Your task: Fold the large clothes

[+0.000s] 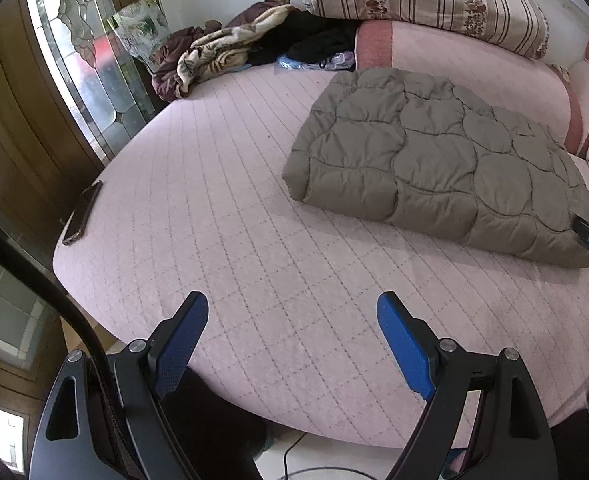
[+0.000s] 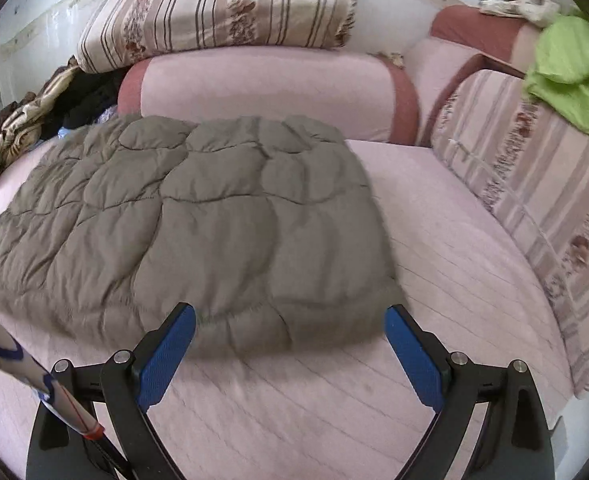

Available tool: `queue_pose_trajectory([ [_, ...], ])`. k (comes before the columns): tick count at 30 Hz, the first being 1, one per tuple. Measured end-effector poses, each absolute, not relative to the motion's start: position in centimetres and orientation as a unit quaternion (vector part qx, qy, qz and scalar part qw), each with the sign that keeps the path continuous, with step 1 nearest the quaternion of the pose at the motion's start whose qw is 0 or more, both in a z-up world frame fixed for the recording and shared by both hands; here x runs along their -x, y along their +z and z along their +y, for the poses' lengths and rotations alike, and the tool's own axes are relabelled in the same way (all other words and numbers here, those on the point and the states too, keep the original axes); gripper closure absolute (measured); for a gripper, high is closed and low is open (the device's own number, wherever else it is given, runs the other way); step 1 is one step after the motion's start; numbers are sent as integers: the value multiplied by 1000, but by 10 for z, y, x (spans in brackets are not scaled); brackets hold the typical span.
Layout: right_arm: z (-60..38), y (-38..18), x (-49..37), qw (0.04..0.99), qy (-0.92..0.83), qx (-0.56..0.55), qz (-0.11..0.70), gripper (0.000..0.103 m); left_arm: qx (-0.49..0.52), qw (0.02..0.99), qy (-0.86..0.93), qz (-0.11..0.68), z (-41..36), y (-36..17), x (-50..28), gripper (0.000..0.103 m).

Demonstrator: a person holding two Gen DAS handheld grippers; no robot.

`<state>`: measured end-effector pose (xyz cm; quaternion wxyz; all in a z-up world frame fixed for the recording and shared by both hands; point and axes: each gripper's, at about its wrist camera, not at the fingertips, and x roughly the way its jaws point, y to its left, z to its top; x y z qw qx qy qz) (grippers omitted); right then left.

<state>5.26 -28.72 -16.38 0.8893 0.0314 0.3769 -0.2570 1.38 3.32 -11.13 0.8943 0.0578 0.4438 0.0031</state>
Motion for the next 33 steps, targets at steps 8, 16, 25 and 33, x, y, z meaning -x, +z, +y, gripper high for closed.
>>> queue_pose_trajectory([
  [8,-310,-182,-61,870,-234,-92,425,3,-59,896,9,440,36,-109,-15,17],
  [16,-327,-172,-6,876,-241,-93,407,3,-62,888,-7,456,25,-122,-22,17],
  [25,-353,-161,9,874,-258,-111,396,3,-67,885,7,460,28,-131,-35,17],
  [33,-381,-156,-4,871,-244,-154,398,3,-15,872,-10,489,56,-134,-86,17],
])
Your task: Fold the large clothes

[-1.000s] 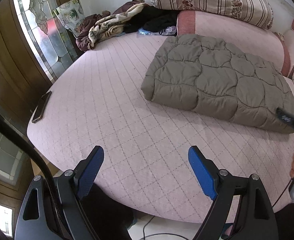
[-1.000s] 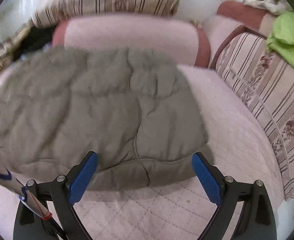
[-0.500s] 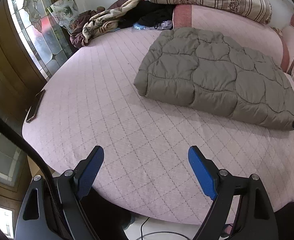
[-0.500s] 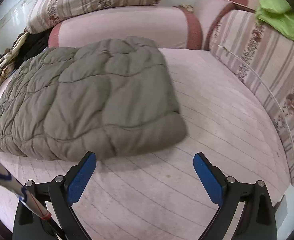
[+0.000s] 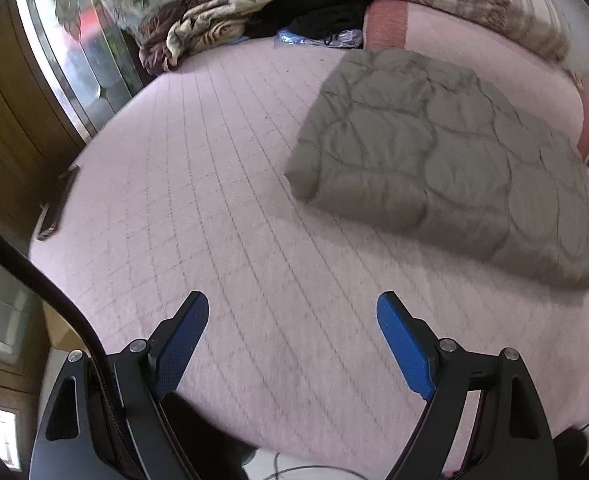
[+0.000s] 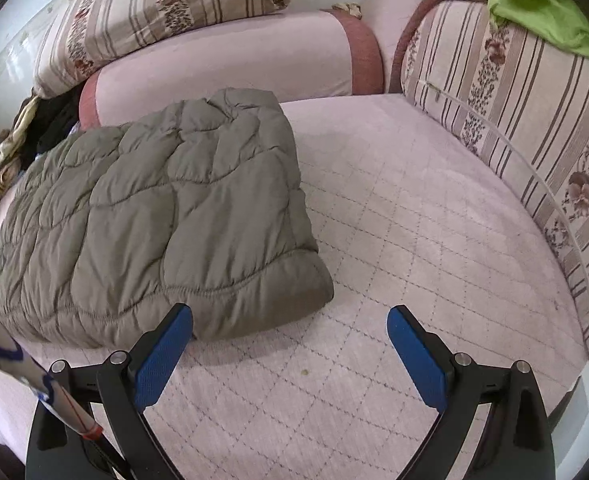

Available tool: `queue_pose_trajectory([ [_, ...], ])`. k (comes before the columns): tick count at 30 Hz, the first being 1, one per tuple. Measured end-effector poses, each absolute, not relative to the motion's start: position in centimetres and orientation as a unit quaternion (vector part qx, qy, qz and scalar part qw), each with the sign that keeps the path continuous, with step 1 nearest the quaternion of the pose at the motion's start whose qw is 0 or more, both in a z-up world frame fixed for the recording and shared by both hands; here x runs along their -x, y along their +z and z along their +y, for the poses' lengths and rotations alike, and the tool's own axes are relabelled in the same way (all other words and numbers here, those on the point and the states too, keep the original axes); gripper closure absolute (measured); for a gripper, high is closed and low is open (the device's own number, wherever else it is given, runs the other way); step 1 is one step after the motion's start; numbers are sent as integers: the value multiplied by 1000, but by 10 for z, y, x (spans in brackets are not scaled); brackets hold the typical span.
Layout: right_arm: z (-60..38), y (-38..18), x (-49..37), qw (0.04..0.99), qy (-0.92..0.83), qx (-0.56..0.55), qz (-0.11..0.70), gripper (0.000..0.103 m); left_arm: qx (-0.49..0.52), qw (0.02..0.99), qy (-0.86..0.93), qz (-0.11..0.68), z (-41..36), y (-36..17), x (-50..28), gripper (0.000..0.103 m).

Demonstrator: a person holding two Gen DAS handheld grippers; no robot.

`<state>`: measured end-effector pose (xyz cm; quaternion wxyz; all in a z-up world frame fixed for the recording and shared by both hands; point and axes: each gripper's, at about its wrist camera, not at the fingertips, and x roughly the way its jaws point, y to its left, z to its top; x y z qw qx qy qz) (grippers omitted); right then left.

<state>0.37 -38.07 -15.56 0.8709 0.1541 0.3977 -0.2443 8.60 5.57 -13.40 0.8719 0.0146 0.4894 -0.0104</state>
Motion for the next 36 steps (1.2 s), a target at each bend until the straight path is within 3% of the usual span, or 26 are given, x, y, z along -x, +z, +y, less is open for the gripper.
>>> queue_pose_trajectory([
  [8,-436,-164,-43,857,-221,-232,404,3,75,856,-62,509,92,-139,-205,17],
  [15,-474,-194,-86,833,-152,-327,419,2,174,785,-196,561,89,-192,-300,18],
  [22,-486,-225,-123,812,-73,-383,434,0,268,708,-284,588,71,-238,-341,14],
  [27,-487,-240,-142,801,-34,-425,420,0,267,706,-279,594,51,-243,-345,12],
  [29,-485,-241,-141,787,-7,-464,406,29,265,709,-267,596,48,-240,-343,26],
  [30,-483,-239,-140,788,-10,-464,404,32,267,710,-261,597,48,-235,-338,36],
  [32,-478,-231,-135,792,-4,-460,402,49,258,717,-257,595,46,-224,-330,48],
  [36,-471,-220,-115,791,2,-460,403,57,229,728,-250,596,47,-205,-304,56],
])
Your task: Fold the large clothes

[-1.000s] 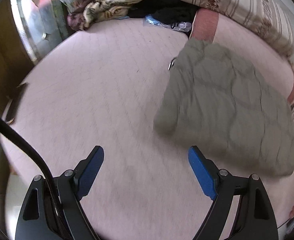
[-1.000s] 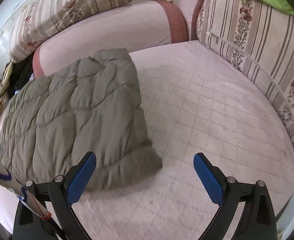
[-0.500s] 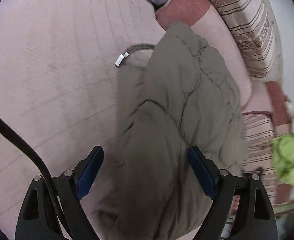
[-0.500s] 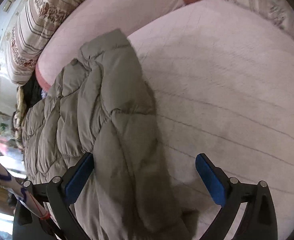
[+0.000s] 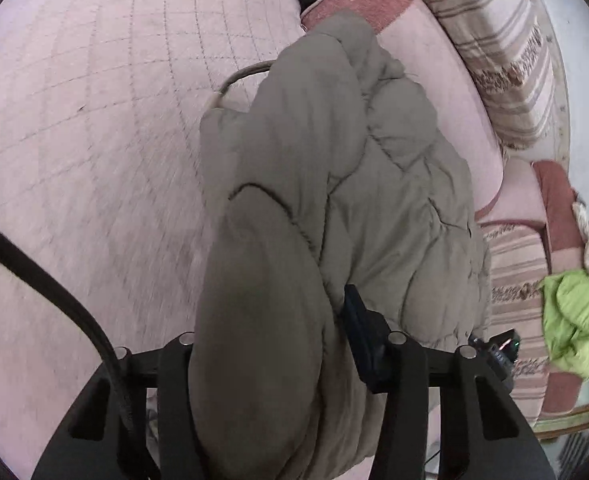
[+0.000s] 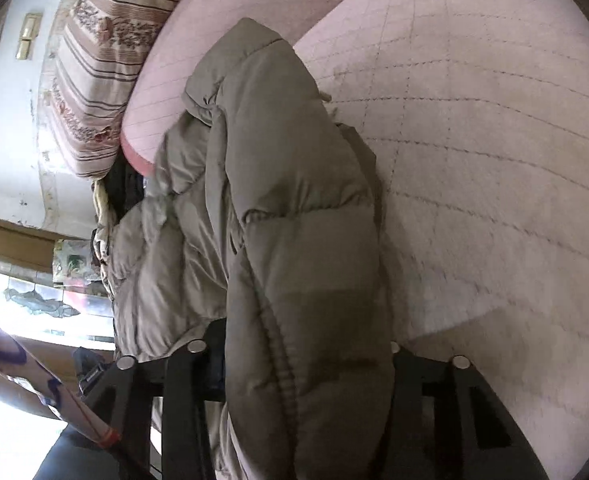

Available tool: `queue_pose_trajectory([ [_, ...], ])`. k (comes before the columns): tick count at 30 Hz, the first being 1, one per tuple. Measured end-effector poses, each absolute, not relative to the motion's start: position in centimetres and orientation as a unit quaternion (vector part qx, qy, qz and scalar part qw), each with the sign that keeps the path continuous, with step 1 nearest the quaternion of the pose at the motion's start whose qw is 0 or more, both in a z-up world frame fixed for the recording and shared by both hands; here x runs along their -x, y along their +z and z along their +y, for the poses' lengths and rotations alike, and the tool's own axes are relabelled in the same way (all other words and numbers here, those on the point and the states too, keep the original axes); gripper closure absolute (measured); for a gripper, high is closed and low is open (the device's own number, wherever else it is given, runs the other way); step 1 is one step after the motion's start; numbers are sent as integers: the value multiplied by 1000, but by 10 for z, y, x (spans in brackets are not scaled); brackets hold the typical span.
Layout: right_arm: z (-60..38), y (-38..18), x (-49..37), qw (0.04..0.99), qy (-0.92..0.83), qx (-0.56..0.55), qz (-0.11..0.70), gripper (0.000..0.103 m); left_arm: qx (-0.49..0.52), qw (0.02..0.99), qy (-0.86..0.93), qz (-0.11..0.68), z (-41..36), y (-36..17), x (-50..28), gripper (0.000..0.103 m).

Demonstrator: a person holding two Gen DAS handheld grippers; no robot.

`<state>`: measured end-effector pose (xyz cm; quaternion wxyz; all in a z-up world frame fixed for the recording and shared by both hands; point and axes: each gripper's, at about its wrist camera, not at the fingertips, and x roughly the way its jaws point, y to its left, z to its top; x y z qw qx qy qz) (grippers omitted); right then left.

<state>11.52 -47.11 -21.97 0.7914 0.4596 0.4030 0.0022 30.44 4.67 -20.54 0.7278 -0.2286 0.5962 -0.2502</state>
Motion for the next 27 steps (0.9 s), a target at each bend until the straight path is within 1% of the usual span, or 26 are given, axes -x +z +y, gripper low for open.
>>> queue_pose_trajectory([
  [4,-464,-223,-89,792,13,-457,404,58,226,726,-251,599,58,-208,-274,55],
  [5,-466,-227,-86,792,14,-458,404,55,228,726,-251,599,59,-211,-271,54],
  [6,-469,-231,-84,790,10,-462,403,53,231,726,-248,598,60,-215,-271,49],
  [7,-471,-233,-85,788,-2,-465,404,44,234,726,-240,601,61,-219,-275,41],
  [8,-472,-234,-89,788,-25,-462,406,32,237,724,-230,605,60,-223,-280,37],
  [9,-473,-234,-92,790,-48,-456,407,25,241,722,-220,610,58,-225,-286,32],
  [10,-473,-231,-94,791,-77,-449,408,14,239,722,-212,614,55,-226,-294,28],
  [11,-473,-227,-95,792,-98,-447,404,11,234,724,-205,616,52,-226,-299,27],
  [14,-466,-206,-89,806,-142,-427,386,11,220,738,-171,614,41,-214,-316,26],
  [19,-443,-149,-55,857,-186,-332,346,11,181,784,-147,576,42,-171,-320,26],
  [23,-411,-115,-20,884,-229,-216,345,11,166,816,-130,538,63,-139,-300,26],
  [27,-377,-114,20,897,-222,-157,349,11,114,840,-103,520,74,-128,-261,26],
])
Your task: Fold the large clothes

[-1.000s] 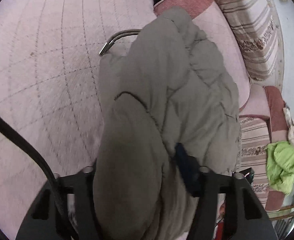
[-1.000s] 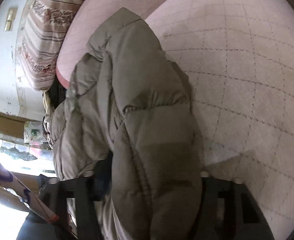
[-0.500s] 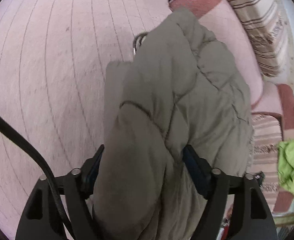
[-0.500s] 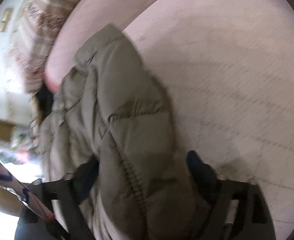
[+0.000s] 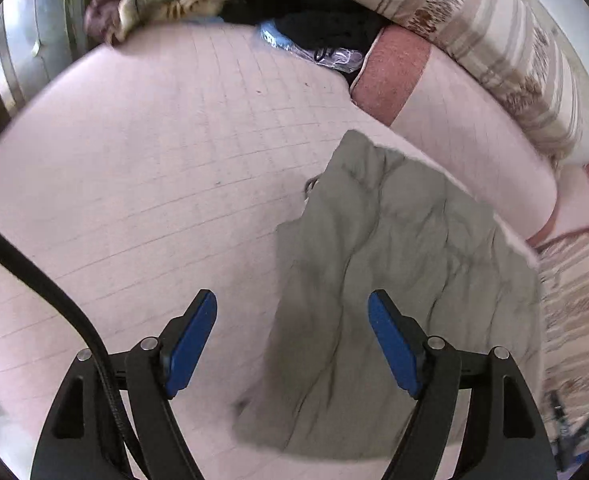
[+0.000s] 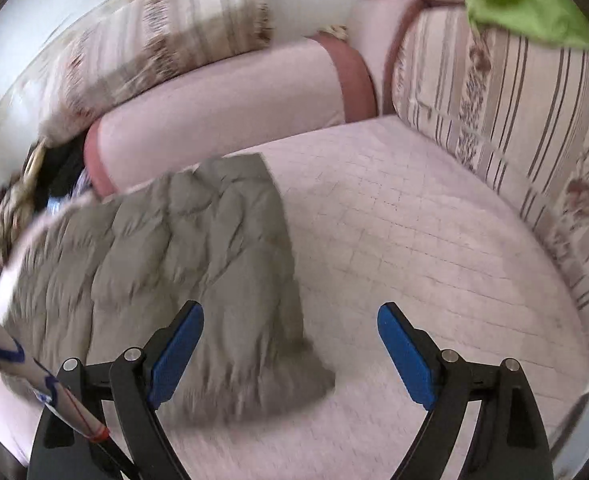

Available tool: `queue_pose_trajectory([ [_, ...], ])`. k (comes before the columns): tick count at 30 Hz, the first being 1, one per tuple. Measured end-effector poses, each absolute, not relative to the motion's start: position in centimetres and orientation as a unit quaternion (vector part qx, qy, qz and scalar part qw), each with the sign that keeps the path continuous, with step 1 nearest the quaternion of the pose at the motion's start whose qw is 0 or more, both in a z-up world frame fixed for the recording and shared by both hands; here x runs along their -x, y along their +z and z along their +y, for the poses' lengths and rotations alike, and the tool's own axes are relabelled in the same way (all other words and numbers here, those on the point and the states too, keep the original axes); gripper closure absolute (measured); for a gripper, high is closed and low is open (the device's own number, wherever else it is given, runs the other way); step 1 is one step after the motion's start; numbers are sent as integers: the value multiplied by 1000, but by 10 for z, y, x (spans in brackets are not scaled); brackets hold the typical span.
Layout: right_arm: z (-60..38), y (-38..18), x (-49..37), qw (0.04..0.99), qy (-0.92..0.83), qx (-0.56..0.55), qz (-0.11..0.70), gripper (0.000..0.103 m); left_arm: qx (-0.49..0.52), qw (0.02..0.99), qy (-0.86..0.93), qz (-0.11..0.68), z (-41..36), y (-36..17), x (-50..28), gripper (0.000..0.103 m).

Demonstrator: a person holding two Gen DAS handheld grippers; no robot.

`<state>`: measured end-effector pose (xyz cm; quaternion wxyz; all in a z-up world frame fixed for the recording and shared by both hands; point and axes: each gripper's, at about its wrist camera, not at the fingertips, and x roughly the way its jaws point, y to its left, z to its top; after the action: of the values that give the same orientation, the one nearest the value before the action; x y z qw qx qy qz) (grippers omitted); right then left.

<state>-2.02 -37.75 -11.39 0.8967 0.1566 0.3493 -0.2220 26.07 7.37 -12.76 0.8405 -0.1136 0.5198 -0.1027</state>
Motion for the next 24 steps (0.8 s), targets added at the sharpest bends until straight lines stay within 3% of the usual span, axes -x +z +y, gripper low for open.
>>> queue_pose_trajectory([
  [5,-326,-123,22,911,-186,-108,351,11,60,861,-116,491,72,-138,-197,26],
  [9,-308,-155,-14,901,-181,-103,381,11,18,853,-109,510,50,-173,-188,25],
  [12,-312,-183,-34,883,-188,-122,412,12,22,857,-85,508,52,-195,-199,13],
  [15,-312,-188,-36,883,-199,-121,407,11,65,847,-89,520,61,-202,-214,12],
  [24,-303,-164,-10,892,-203,-122,386,10,16,873,-64,484,56,-169,-190,11],
])
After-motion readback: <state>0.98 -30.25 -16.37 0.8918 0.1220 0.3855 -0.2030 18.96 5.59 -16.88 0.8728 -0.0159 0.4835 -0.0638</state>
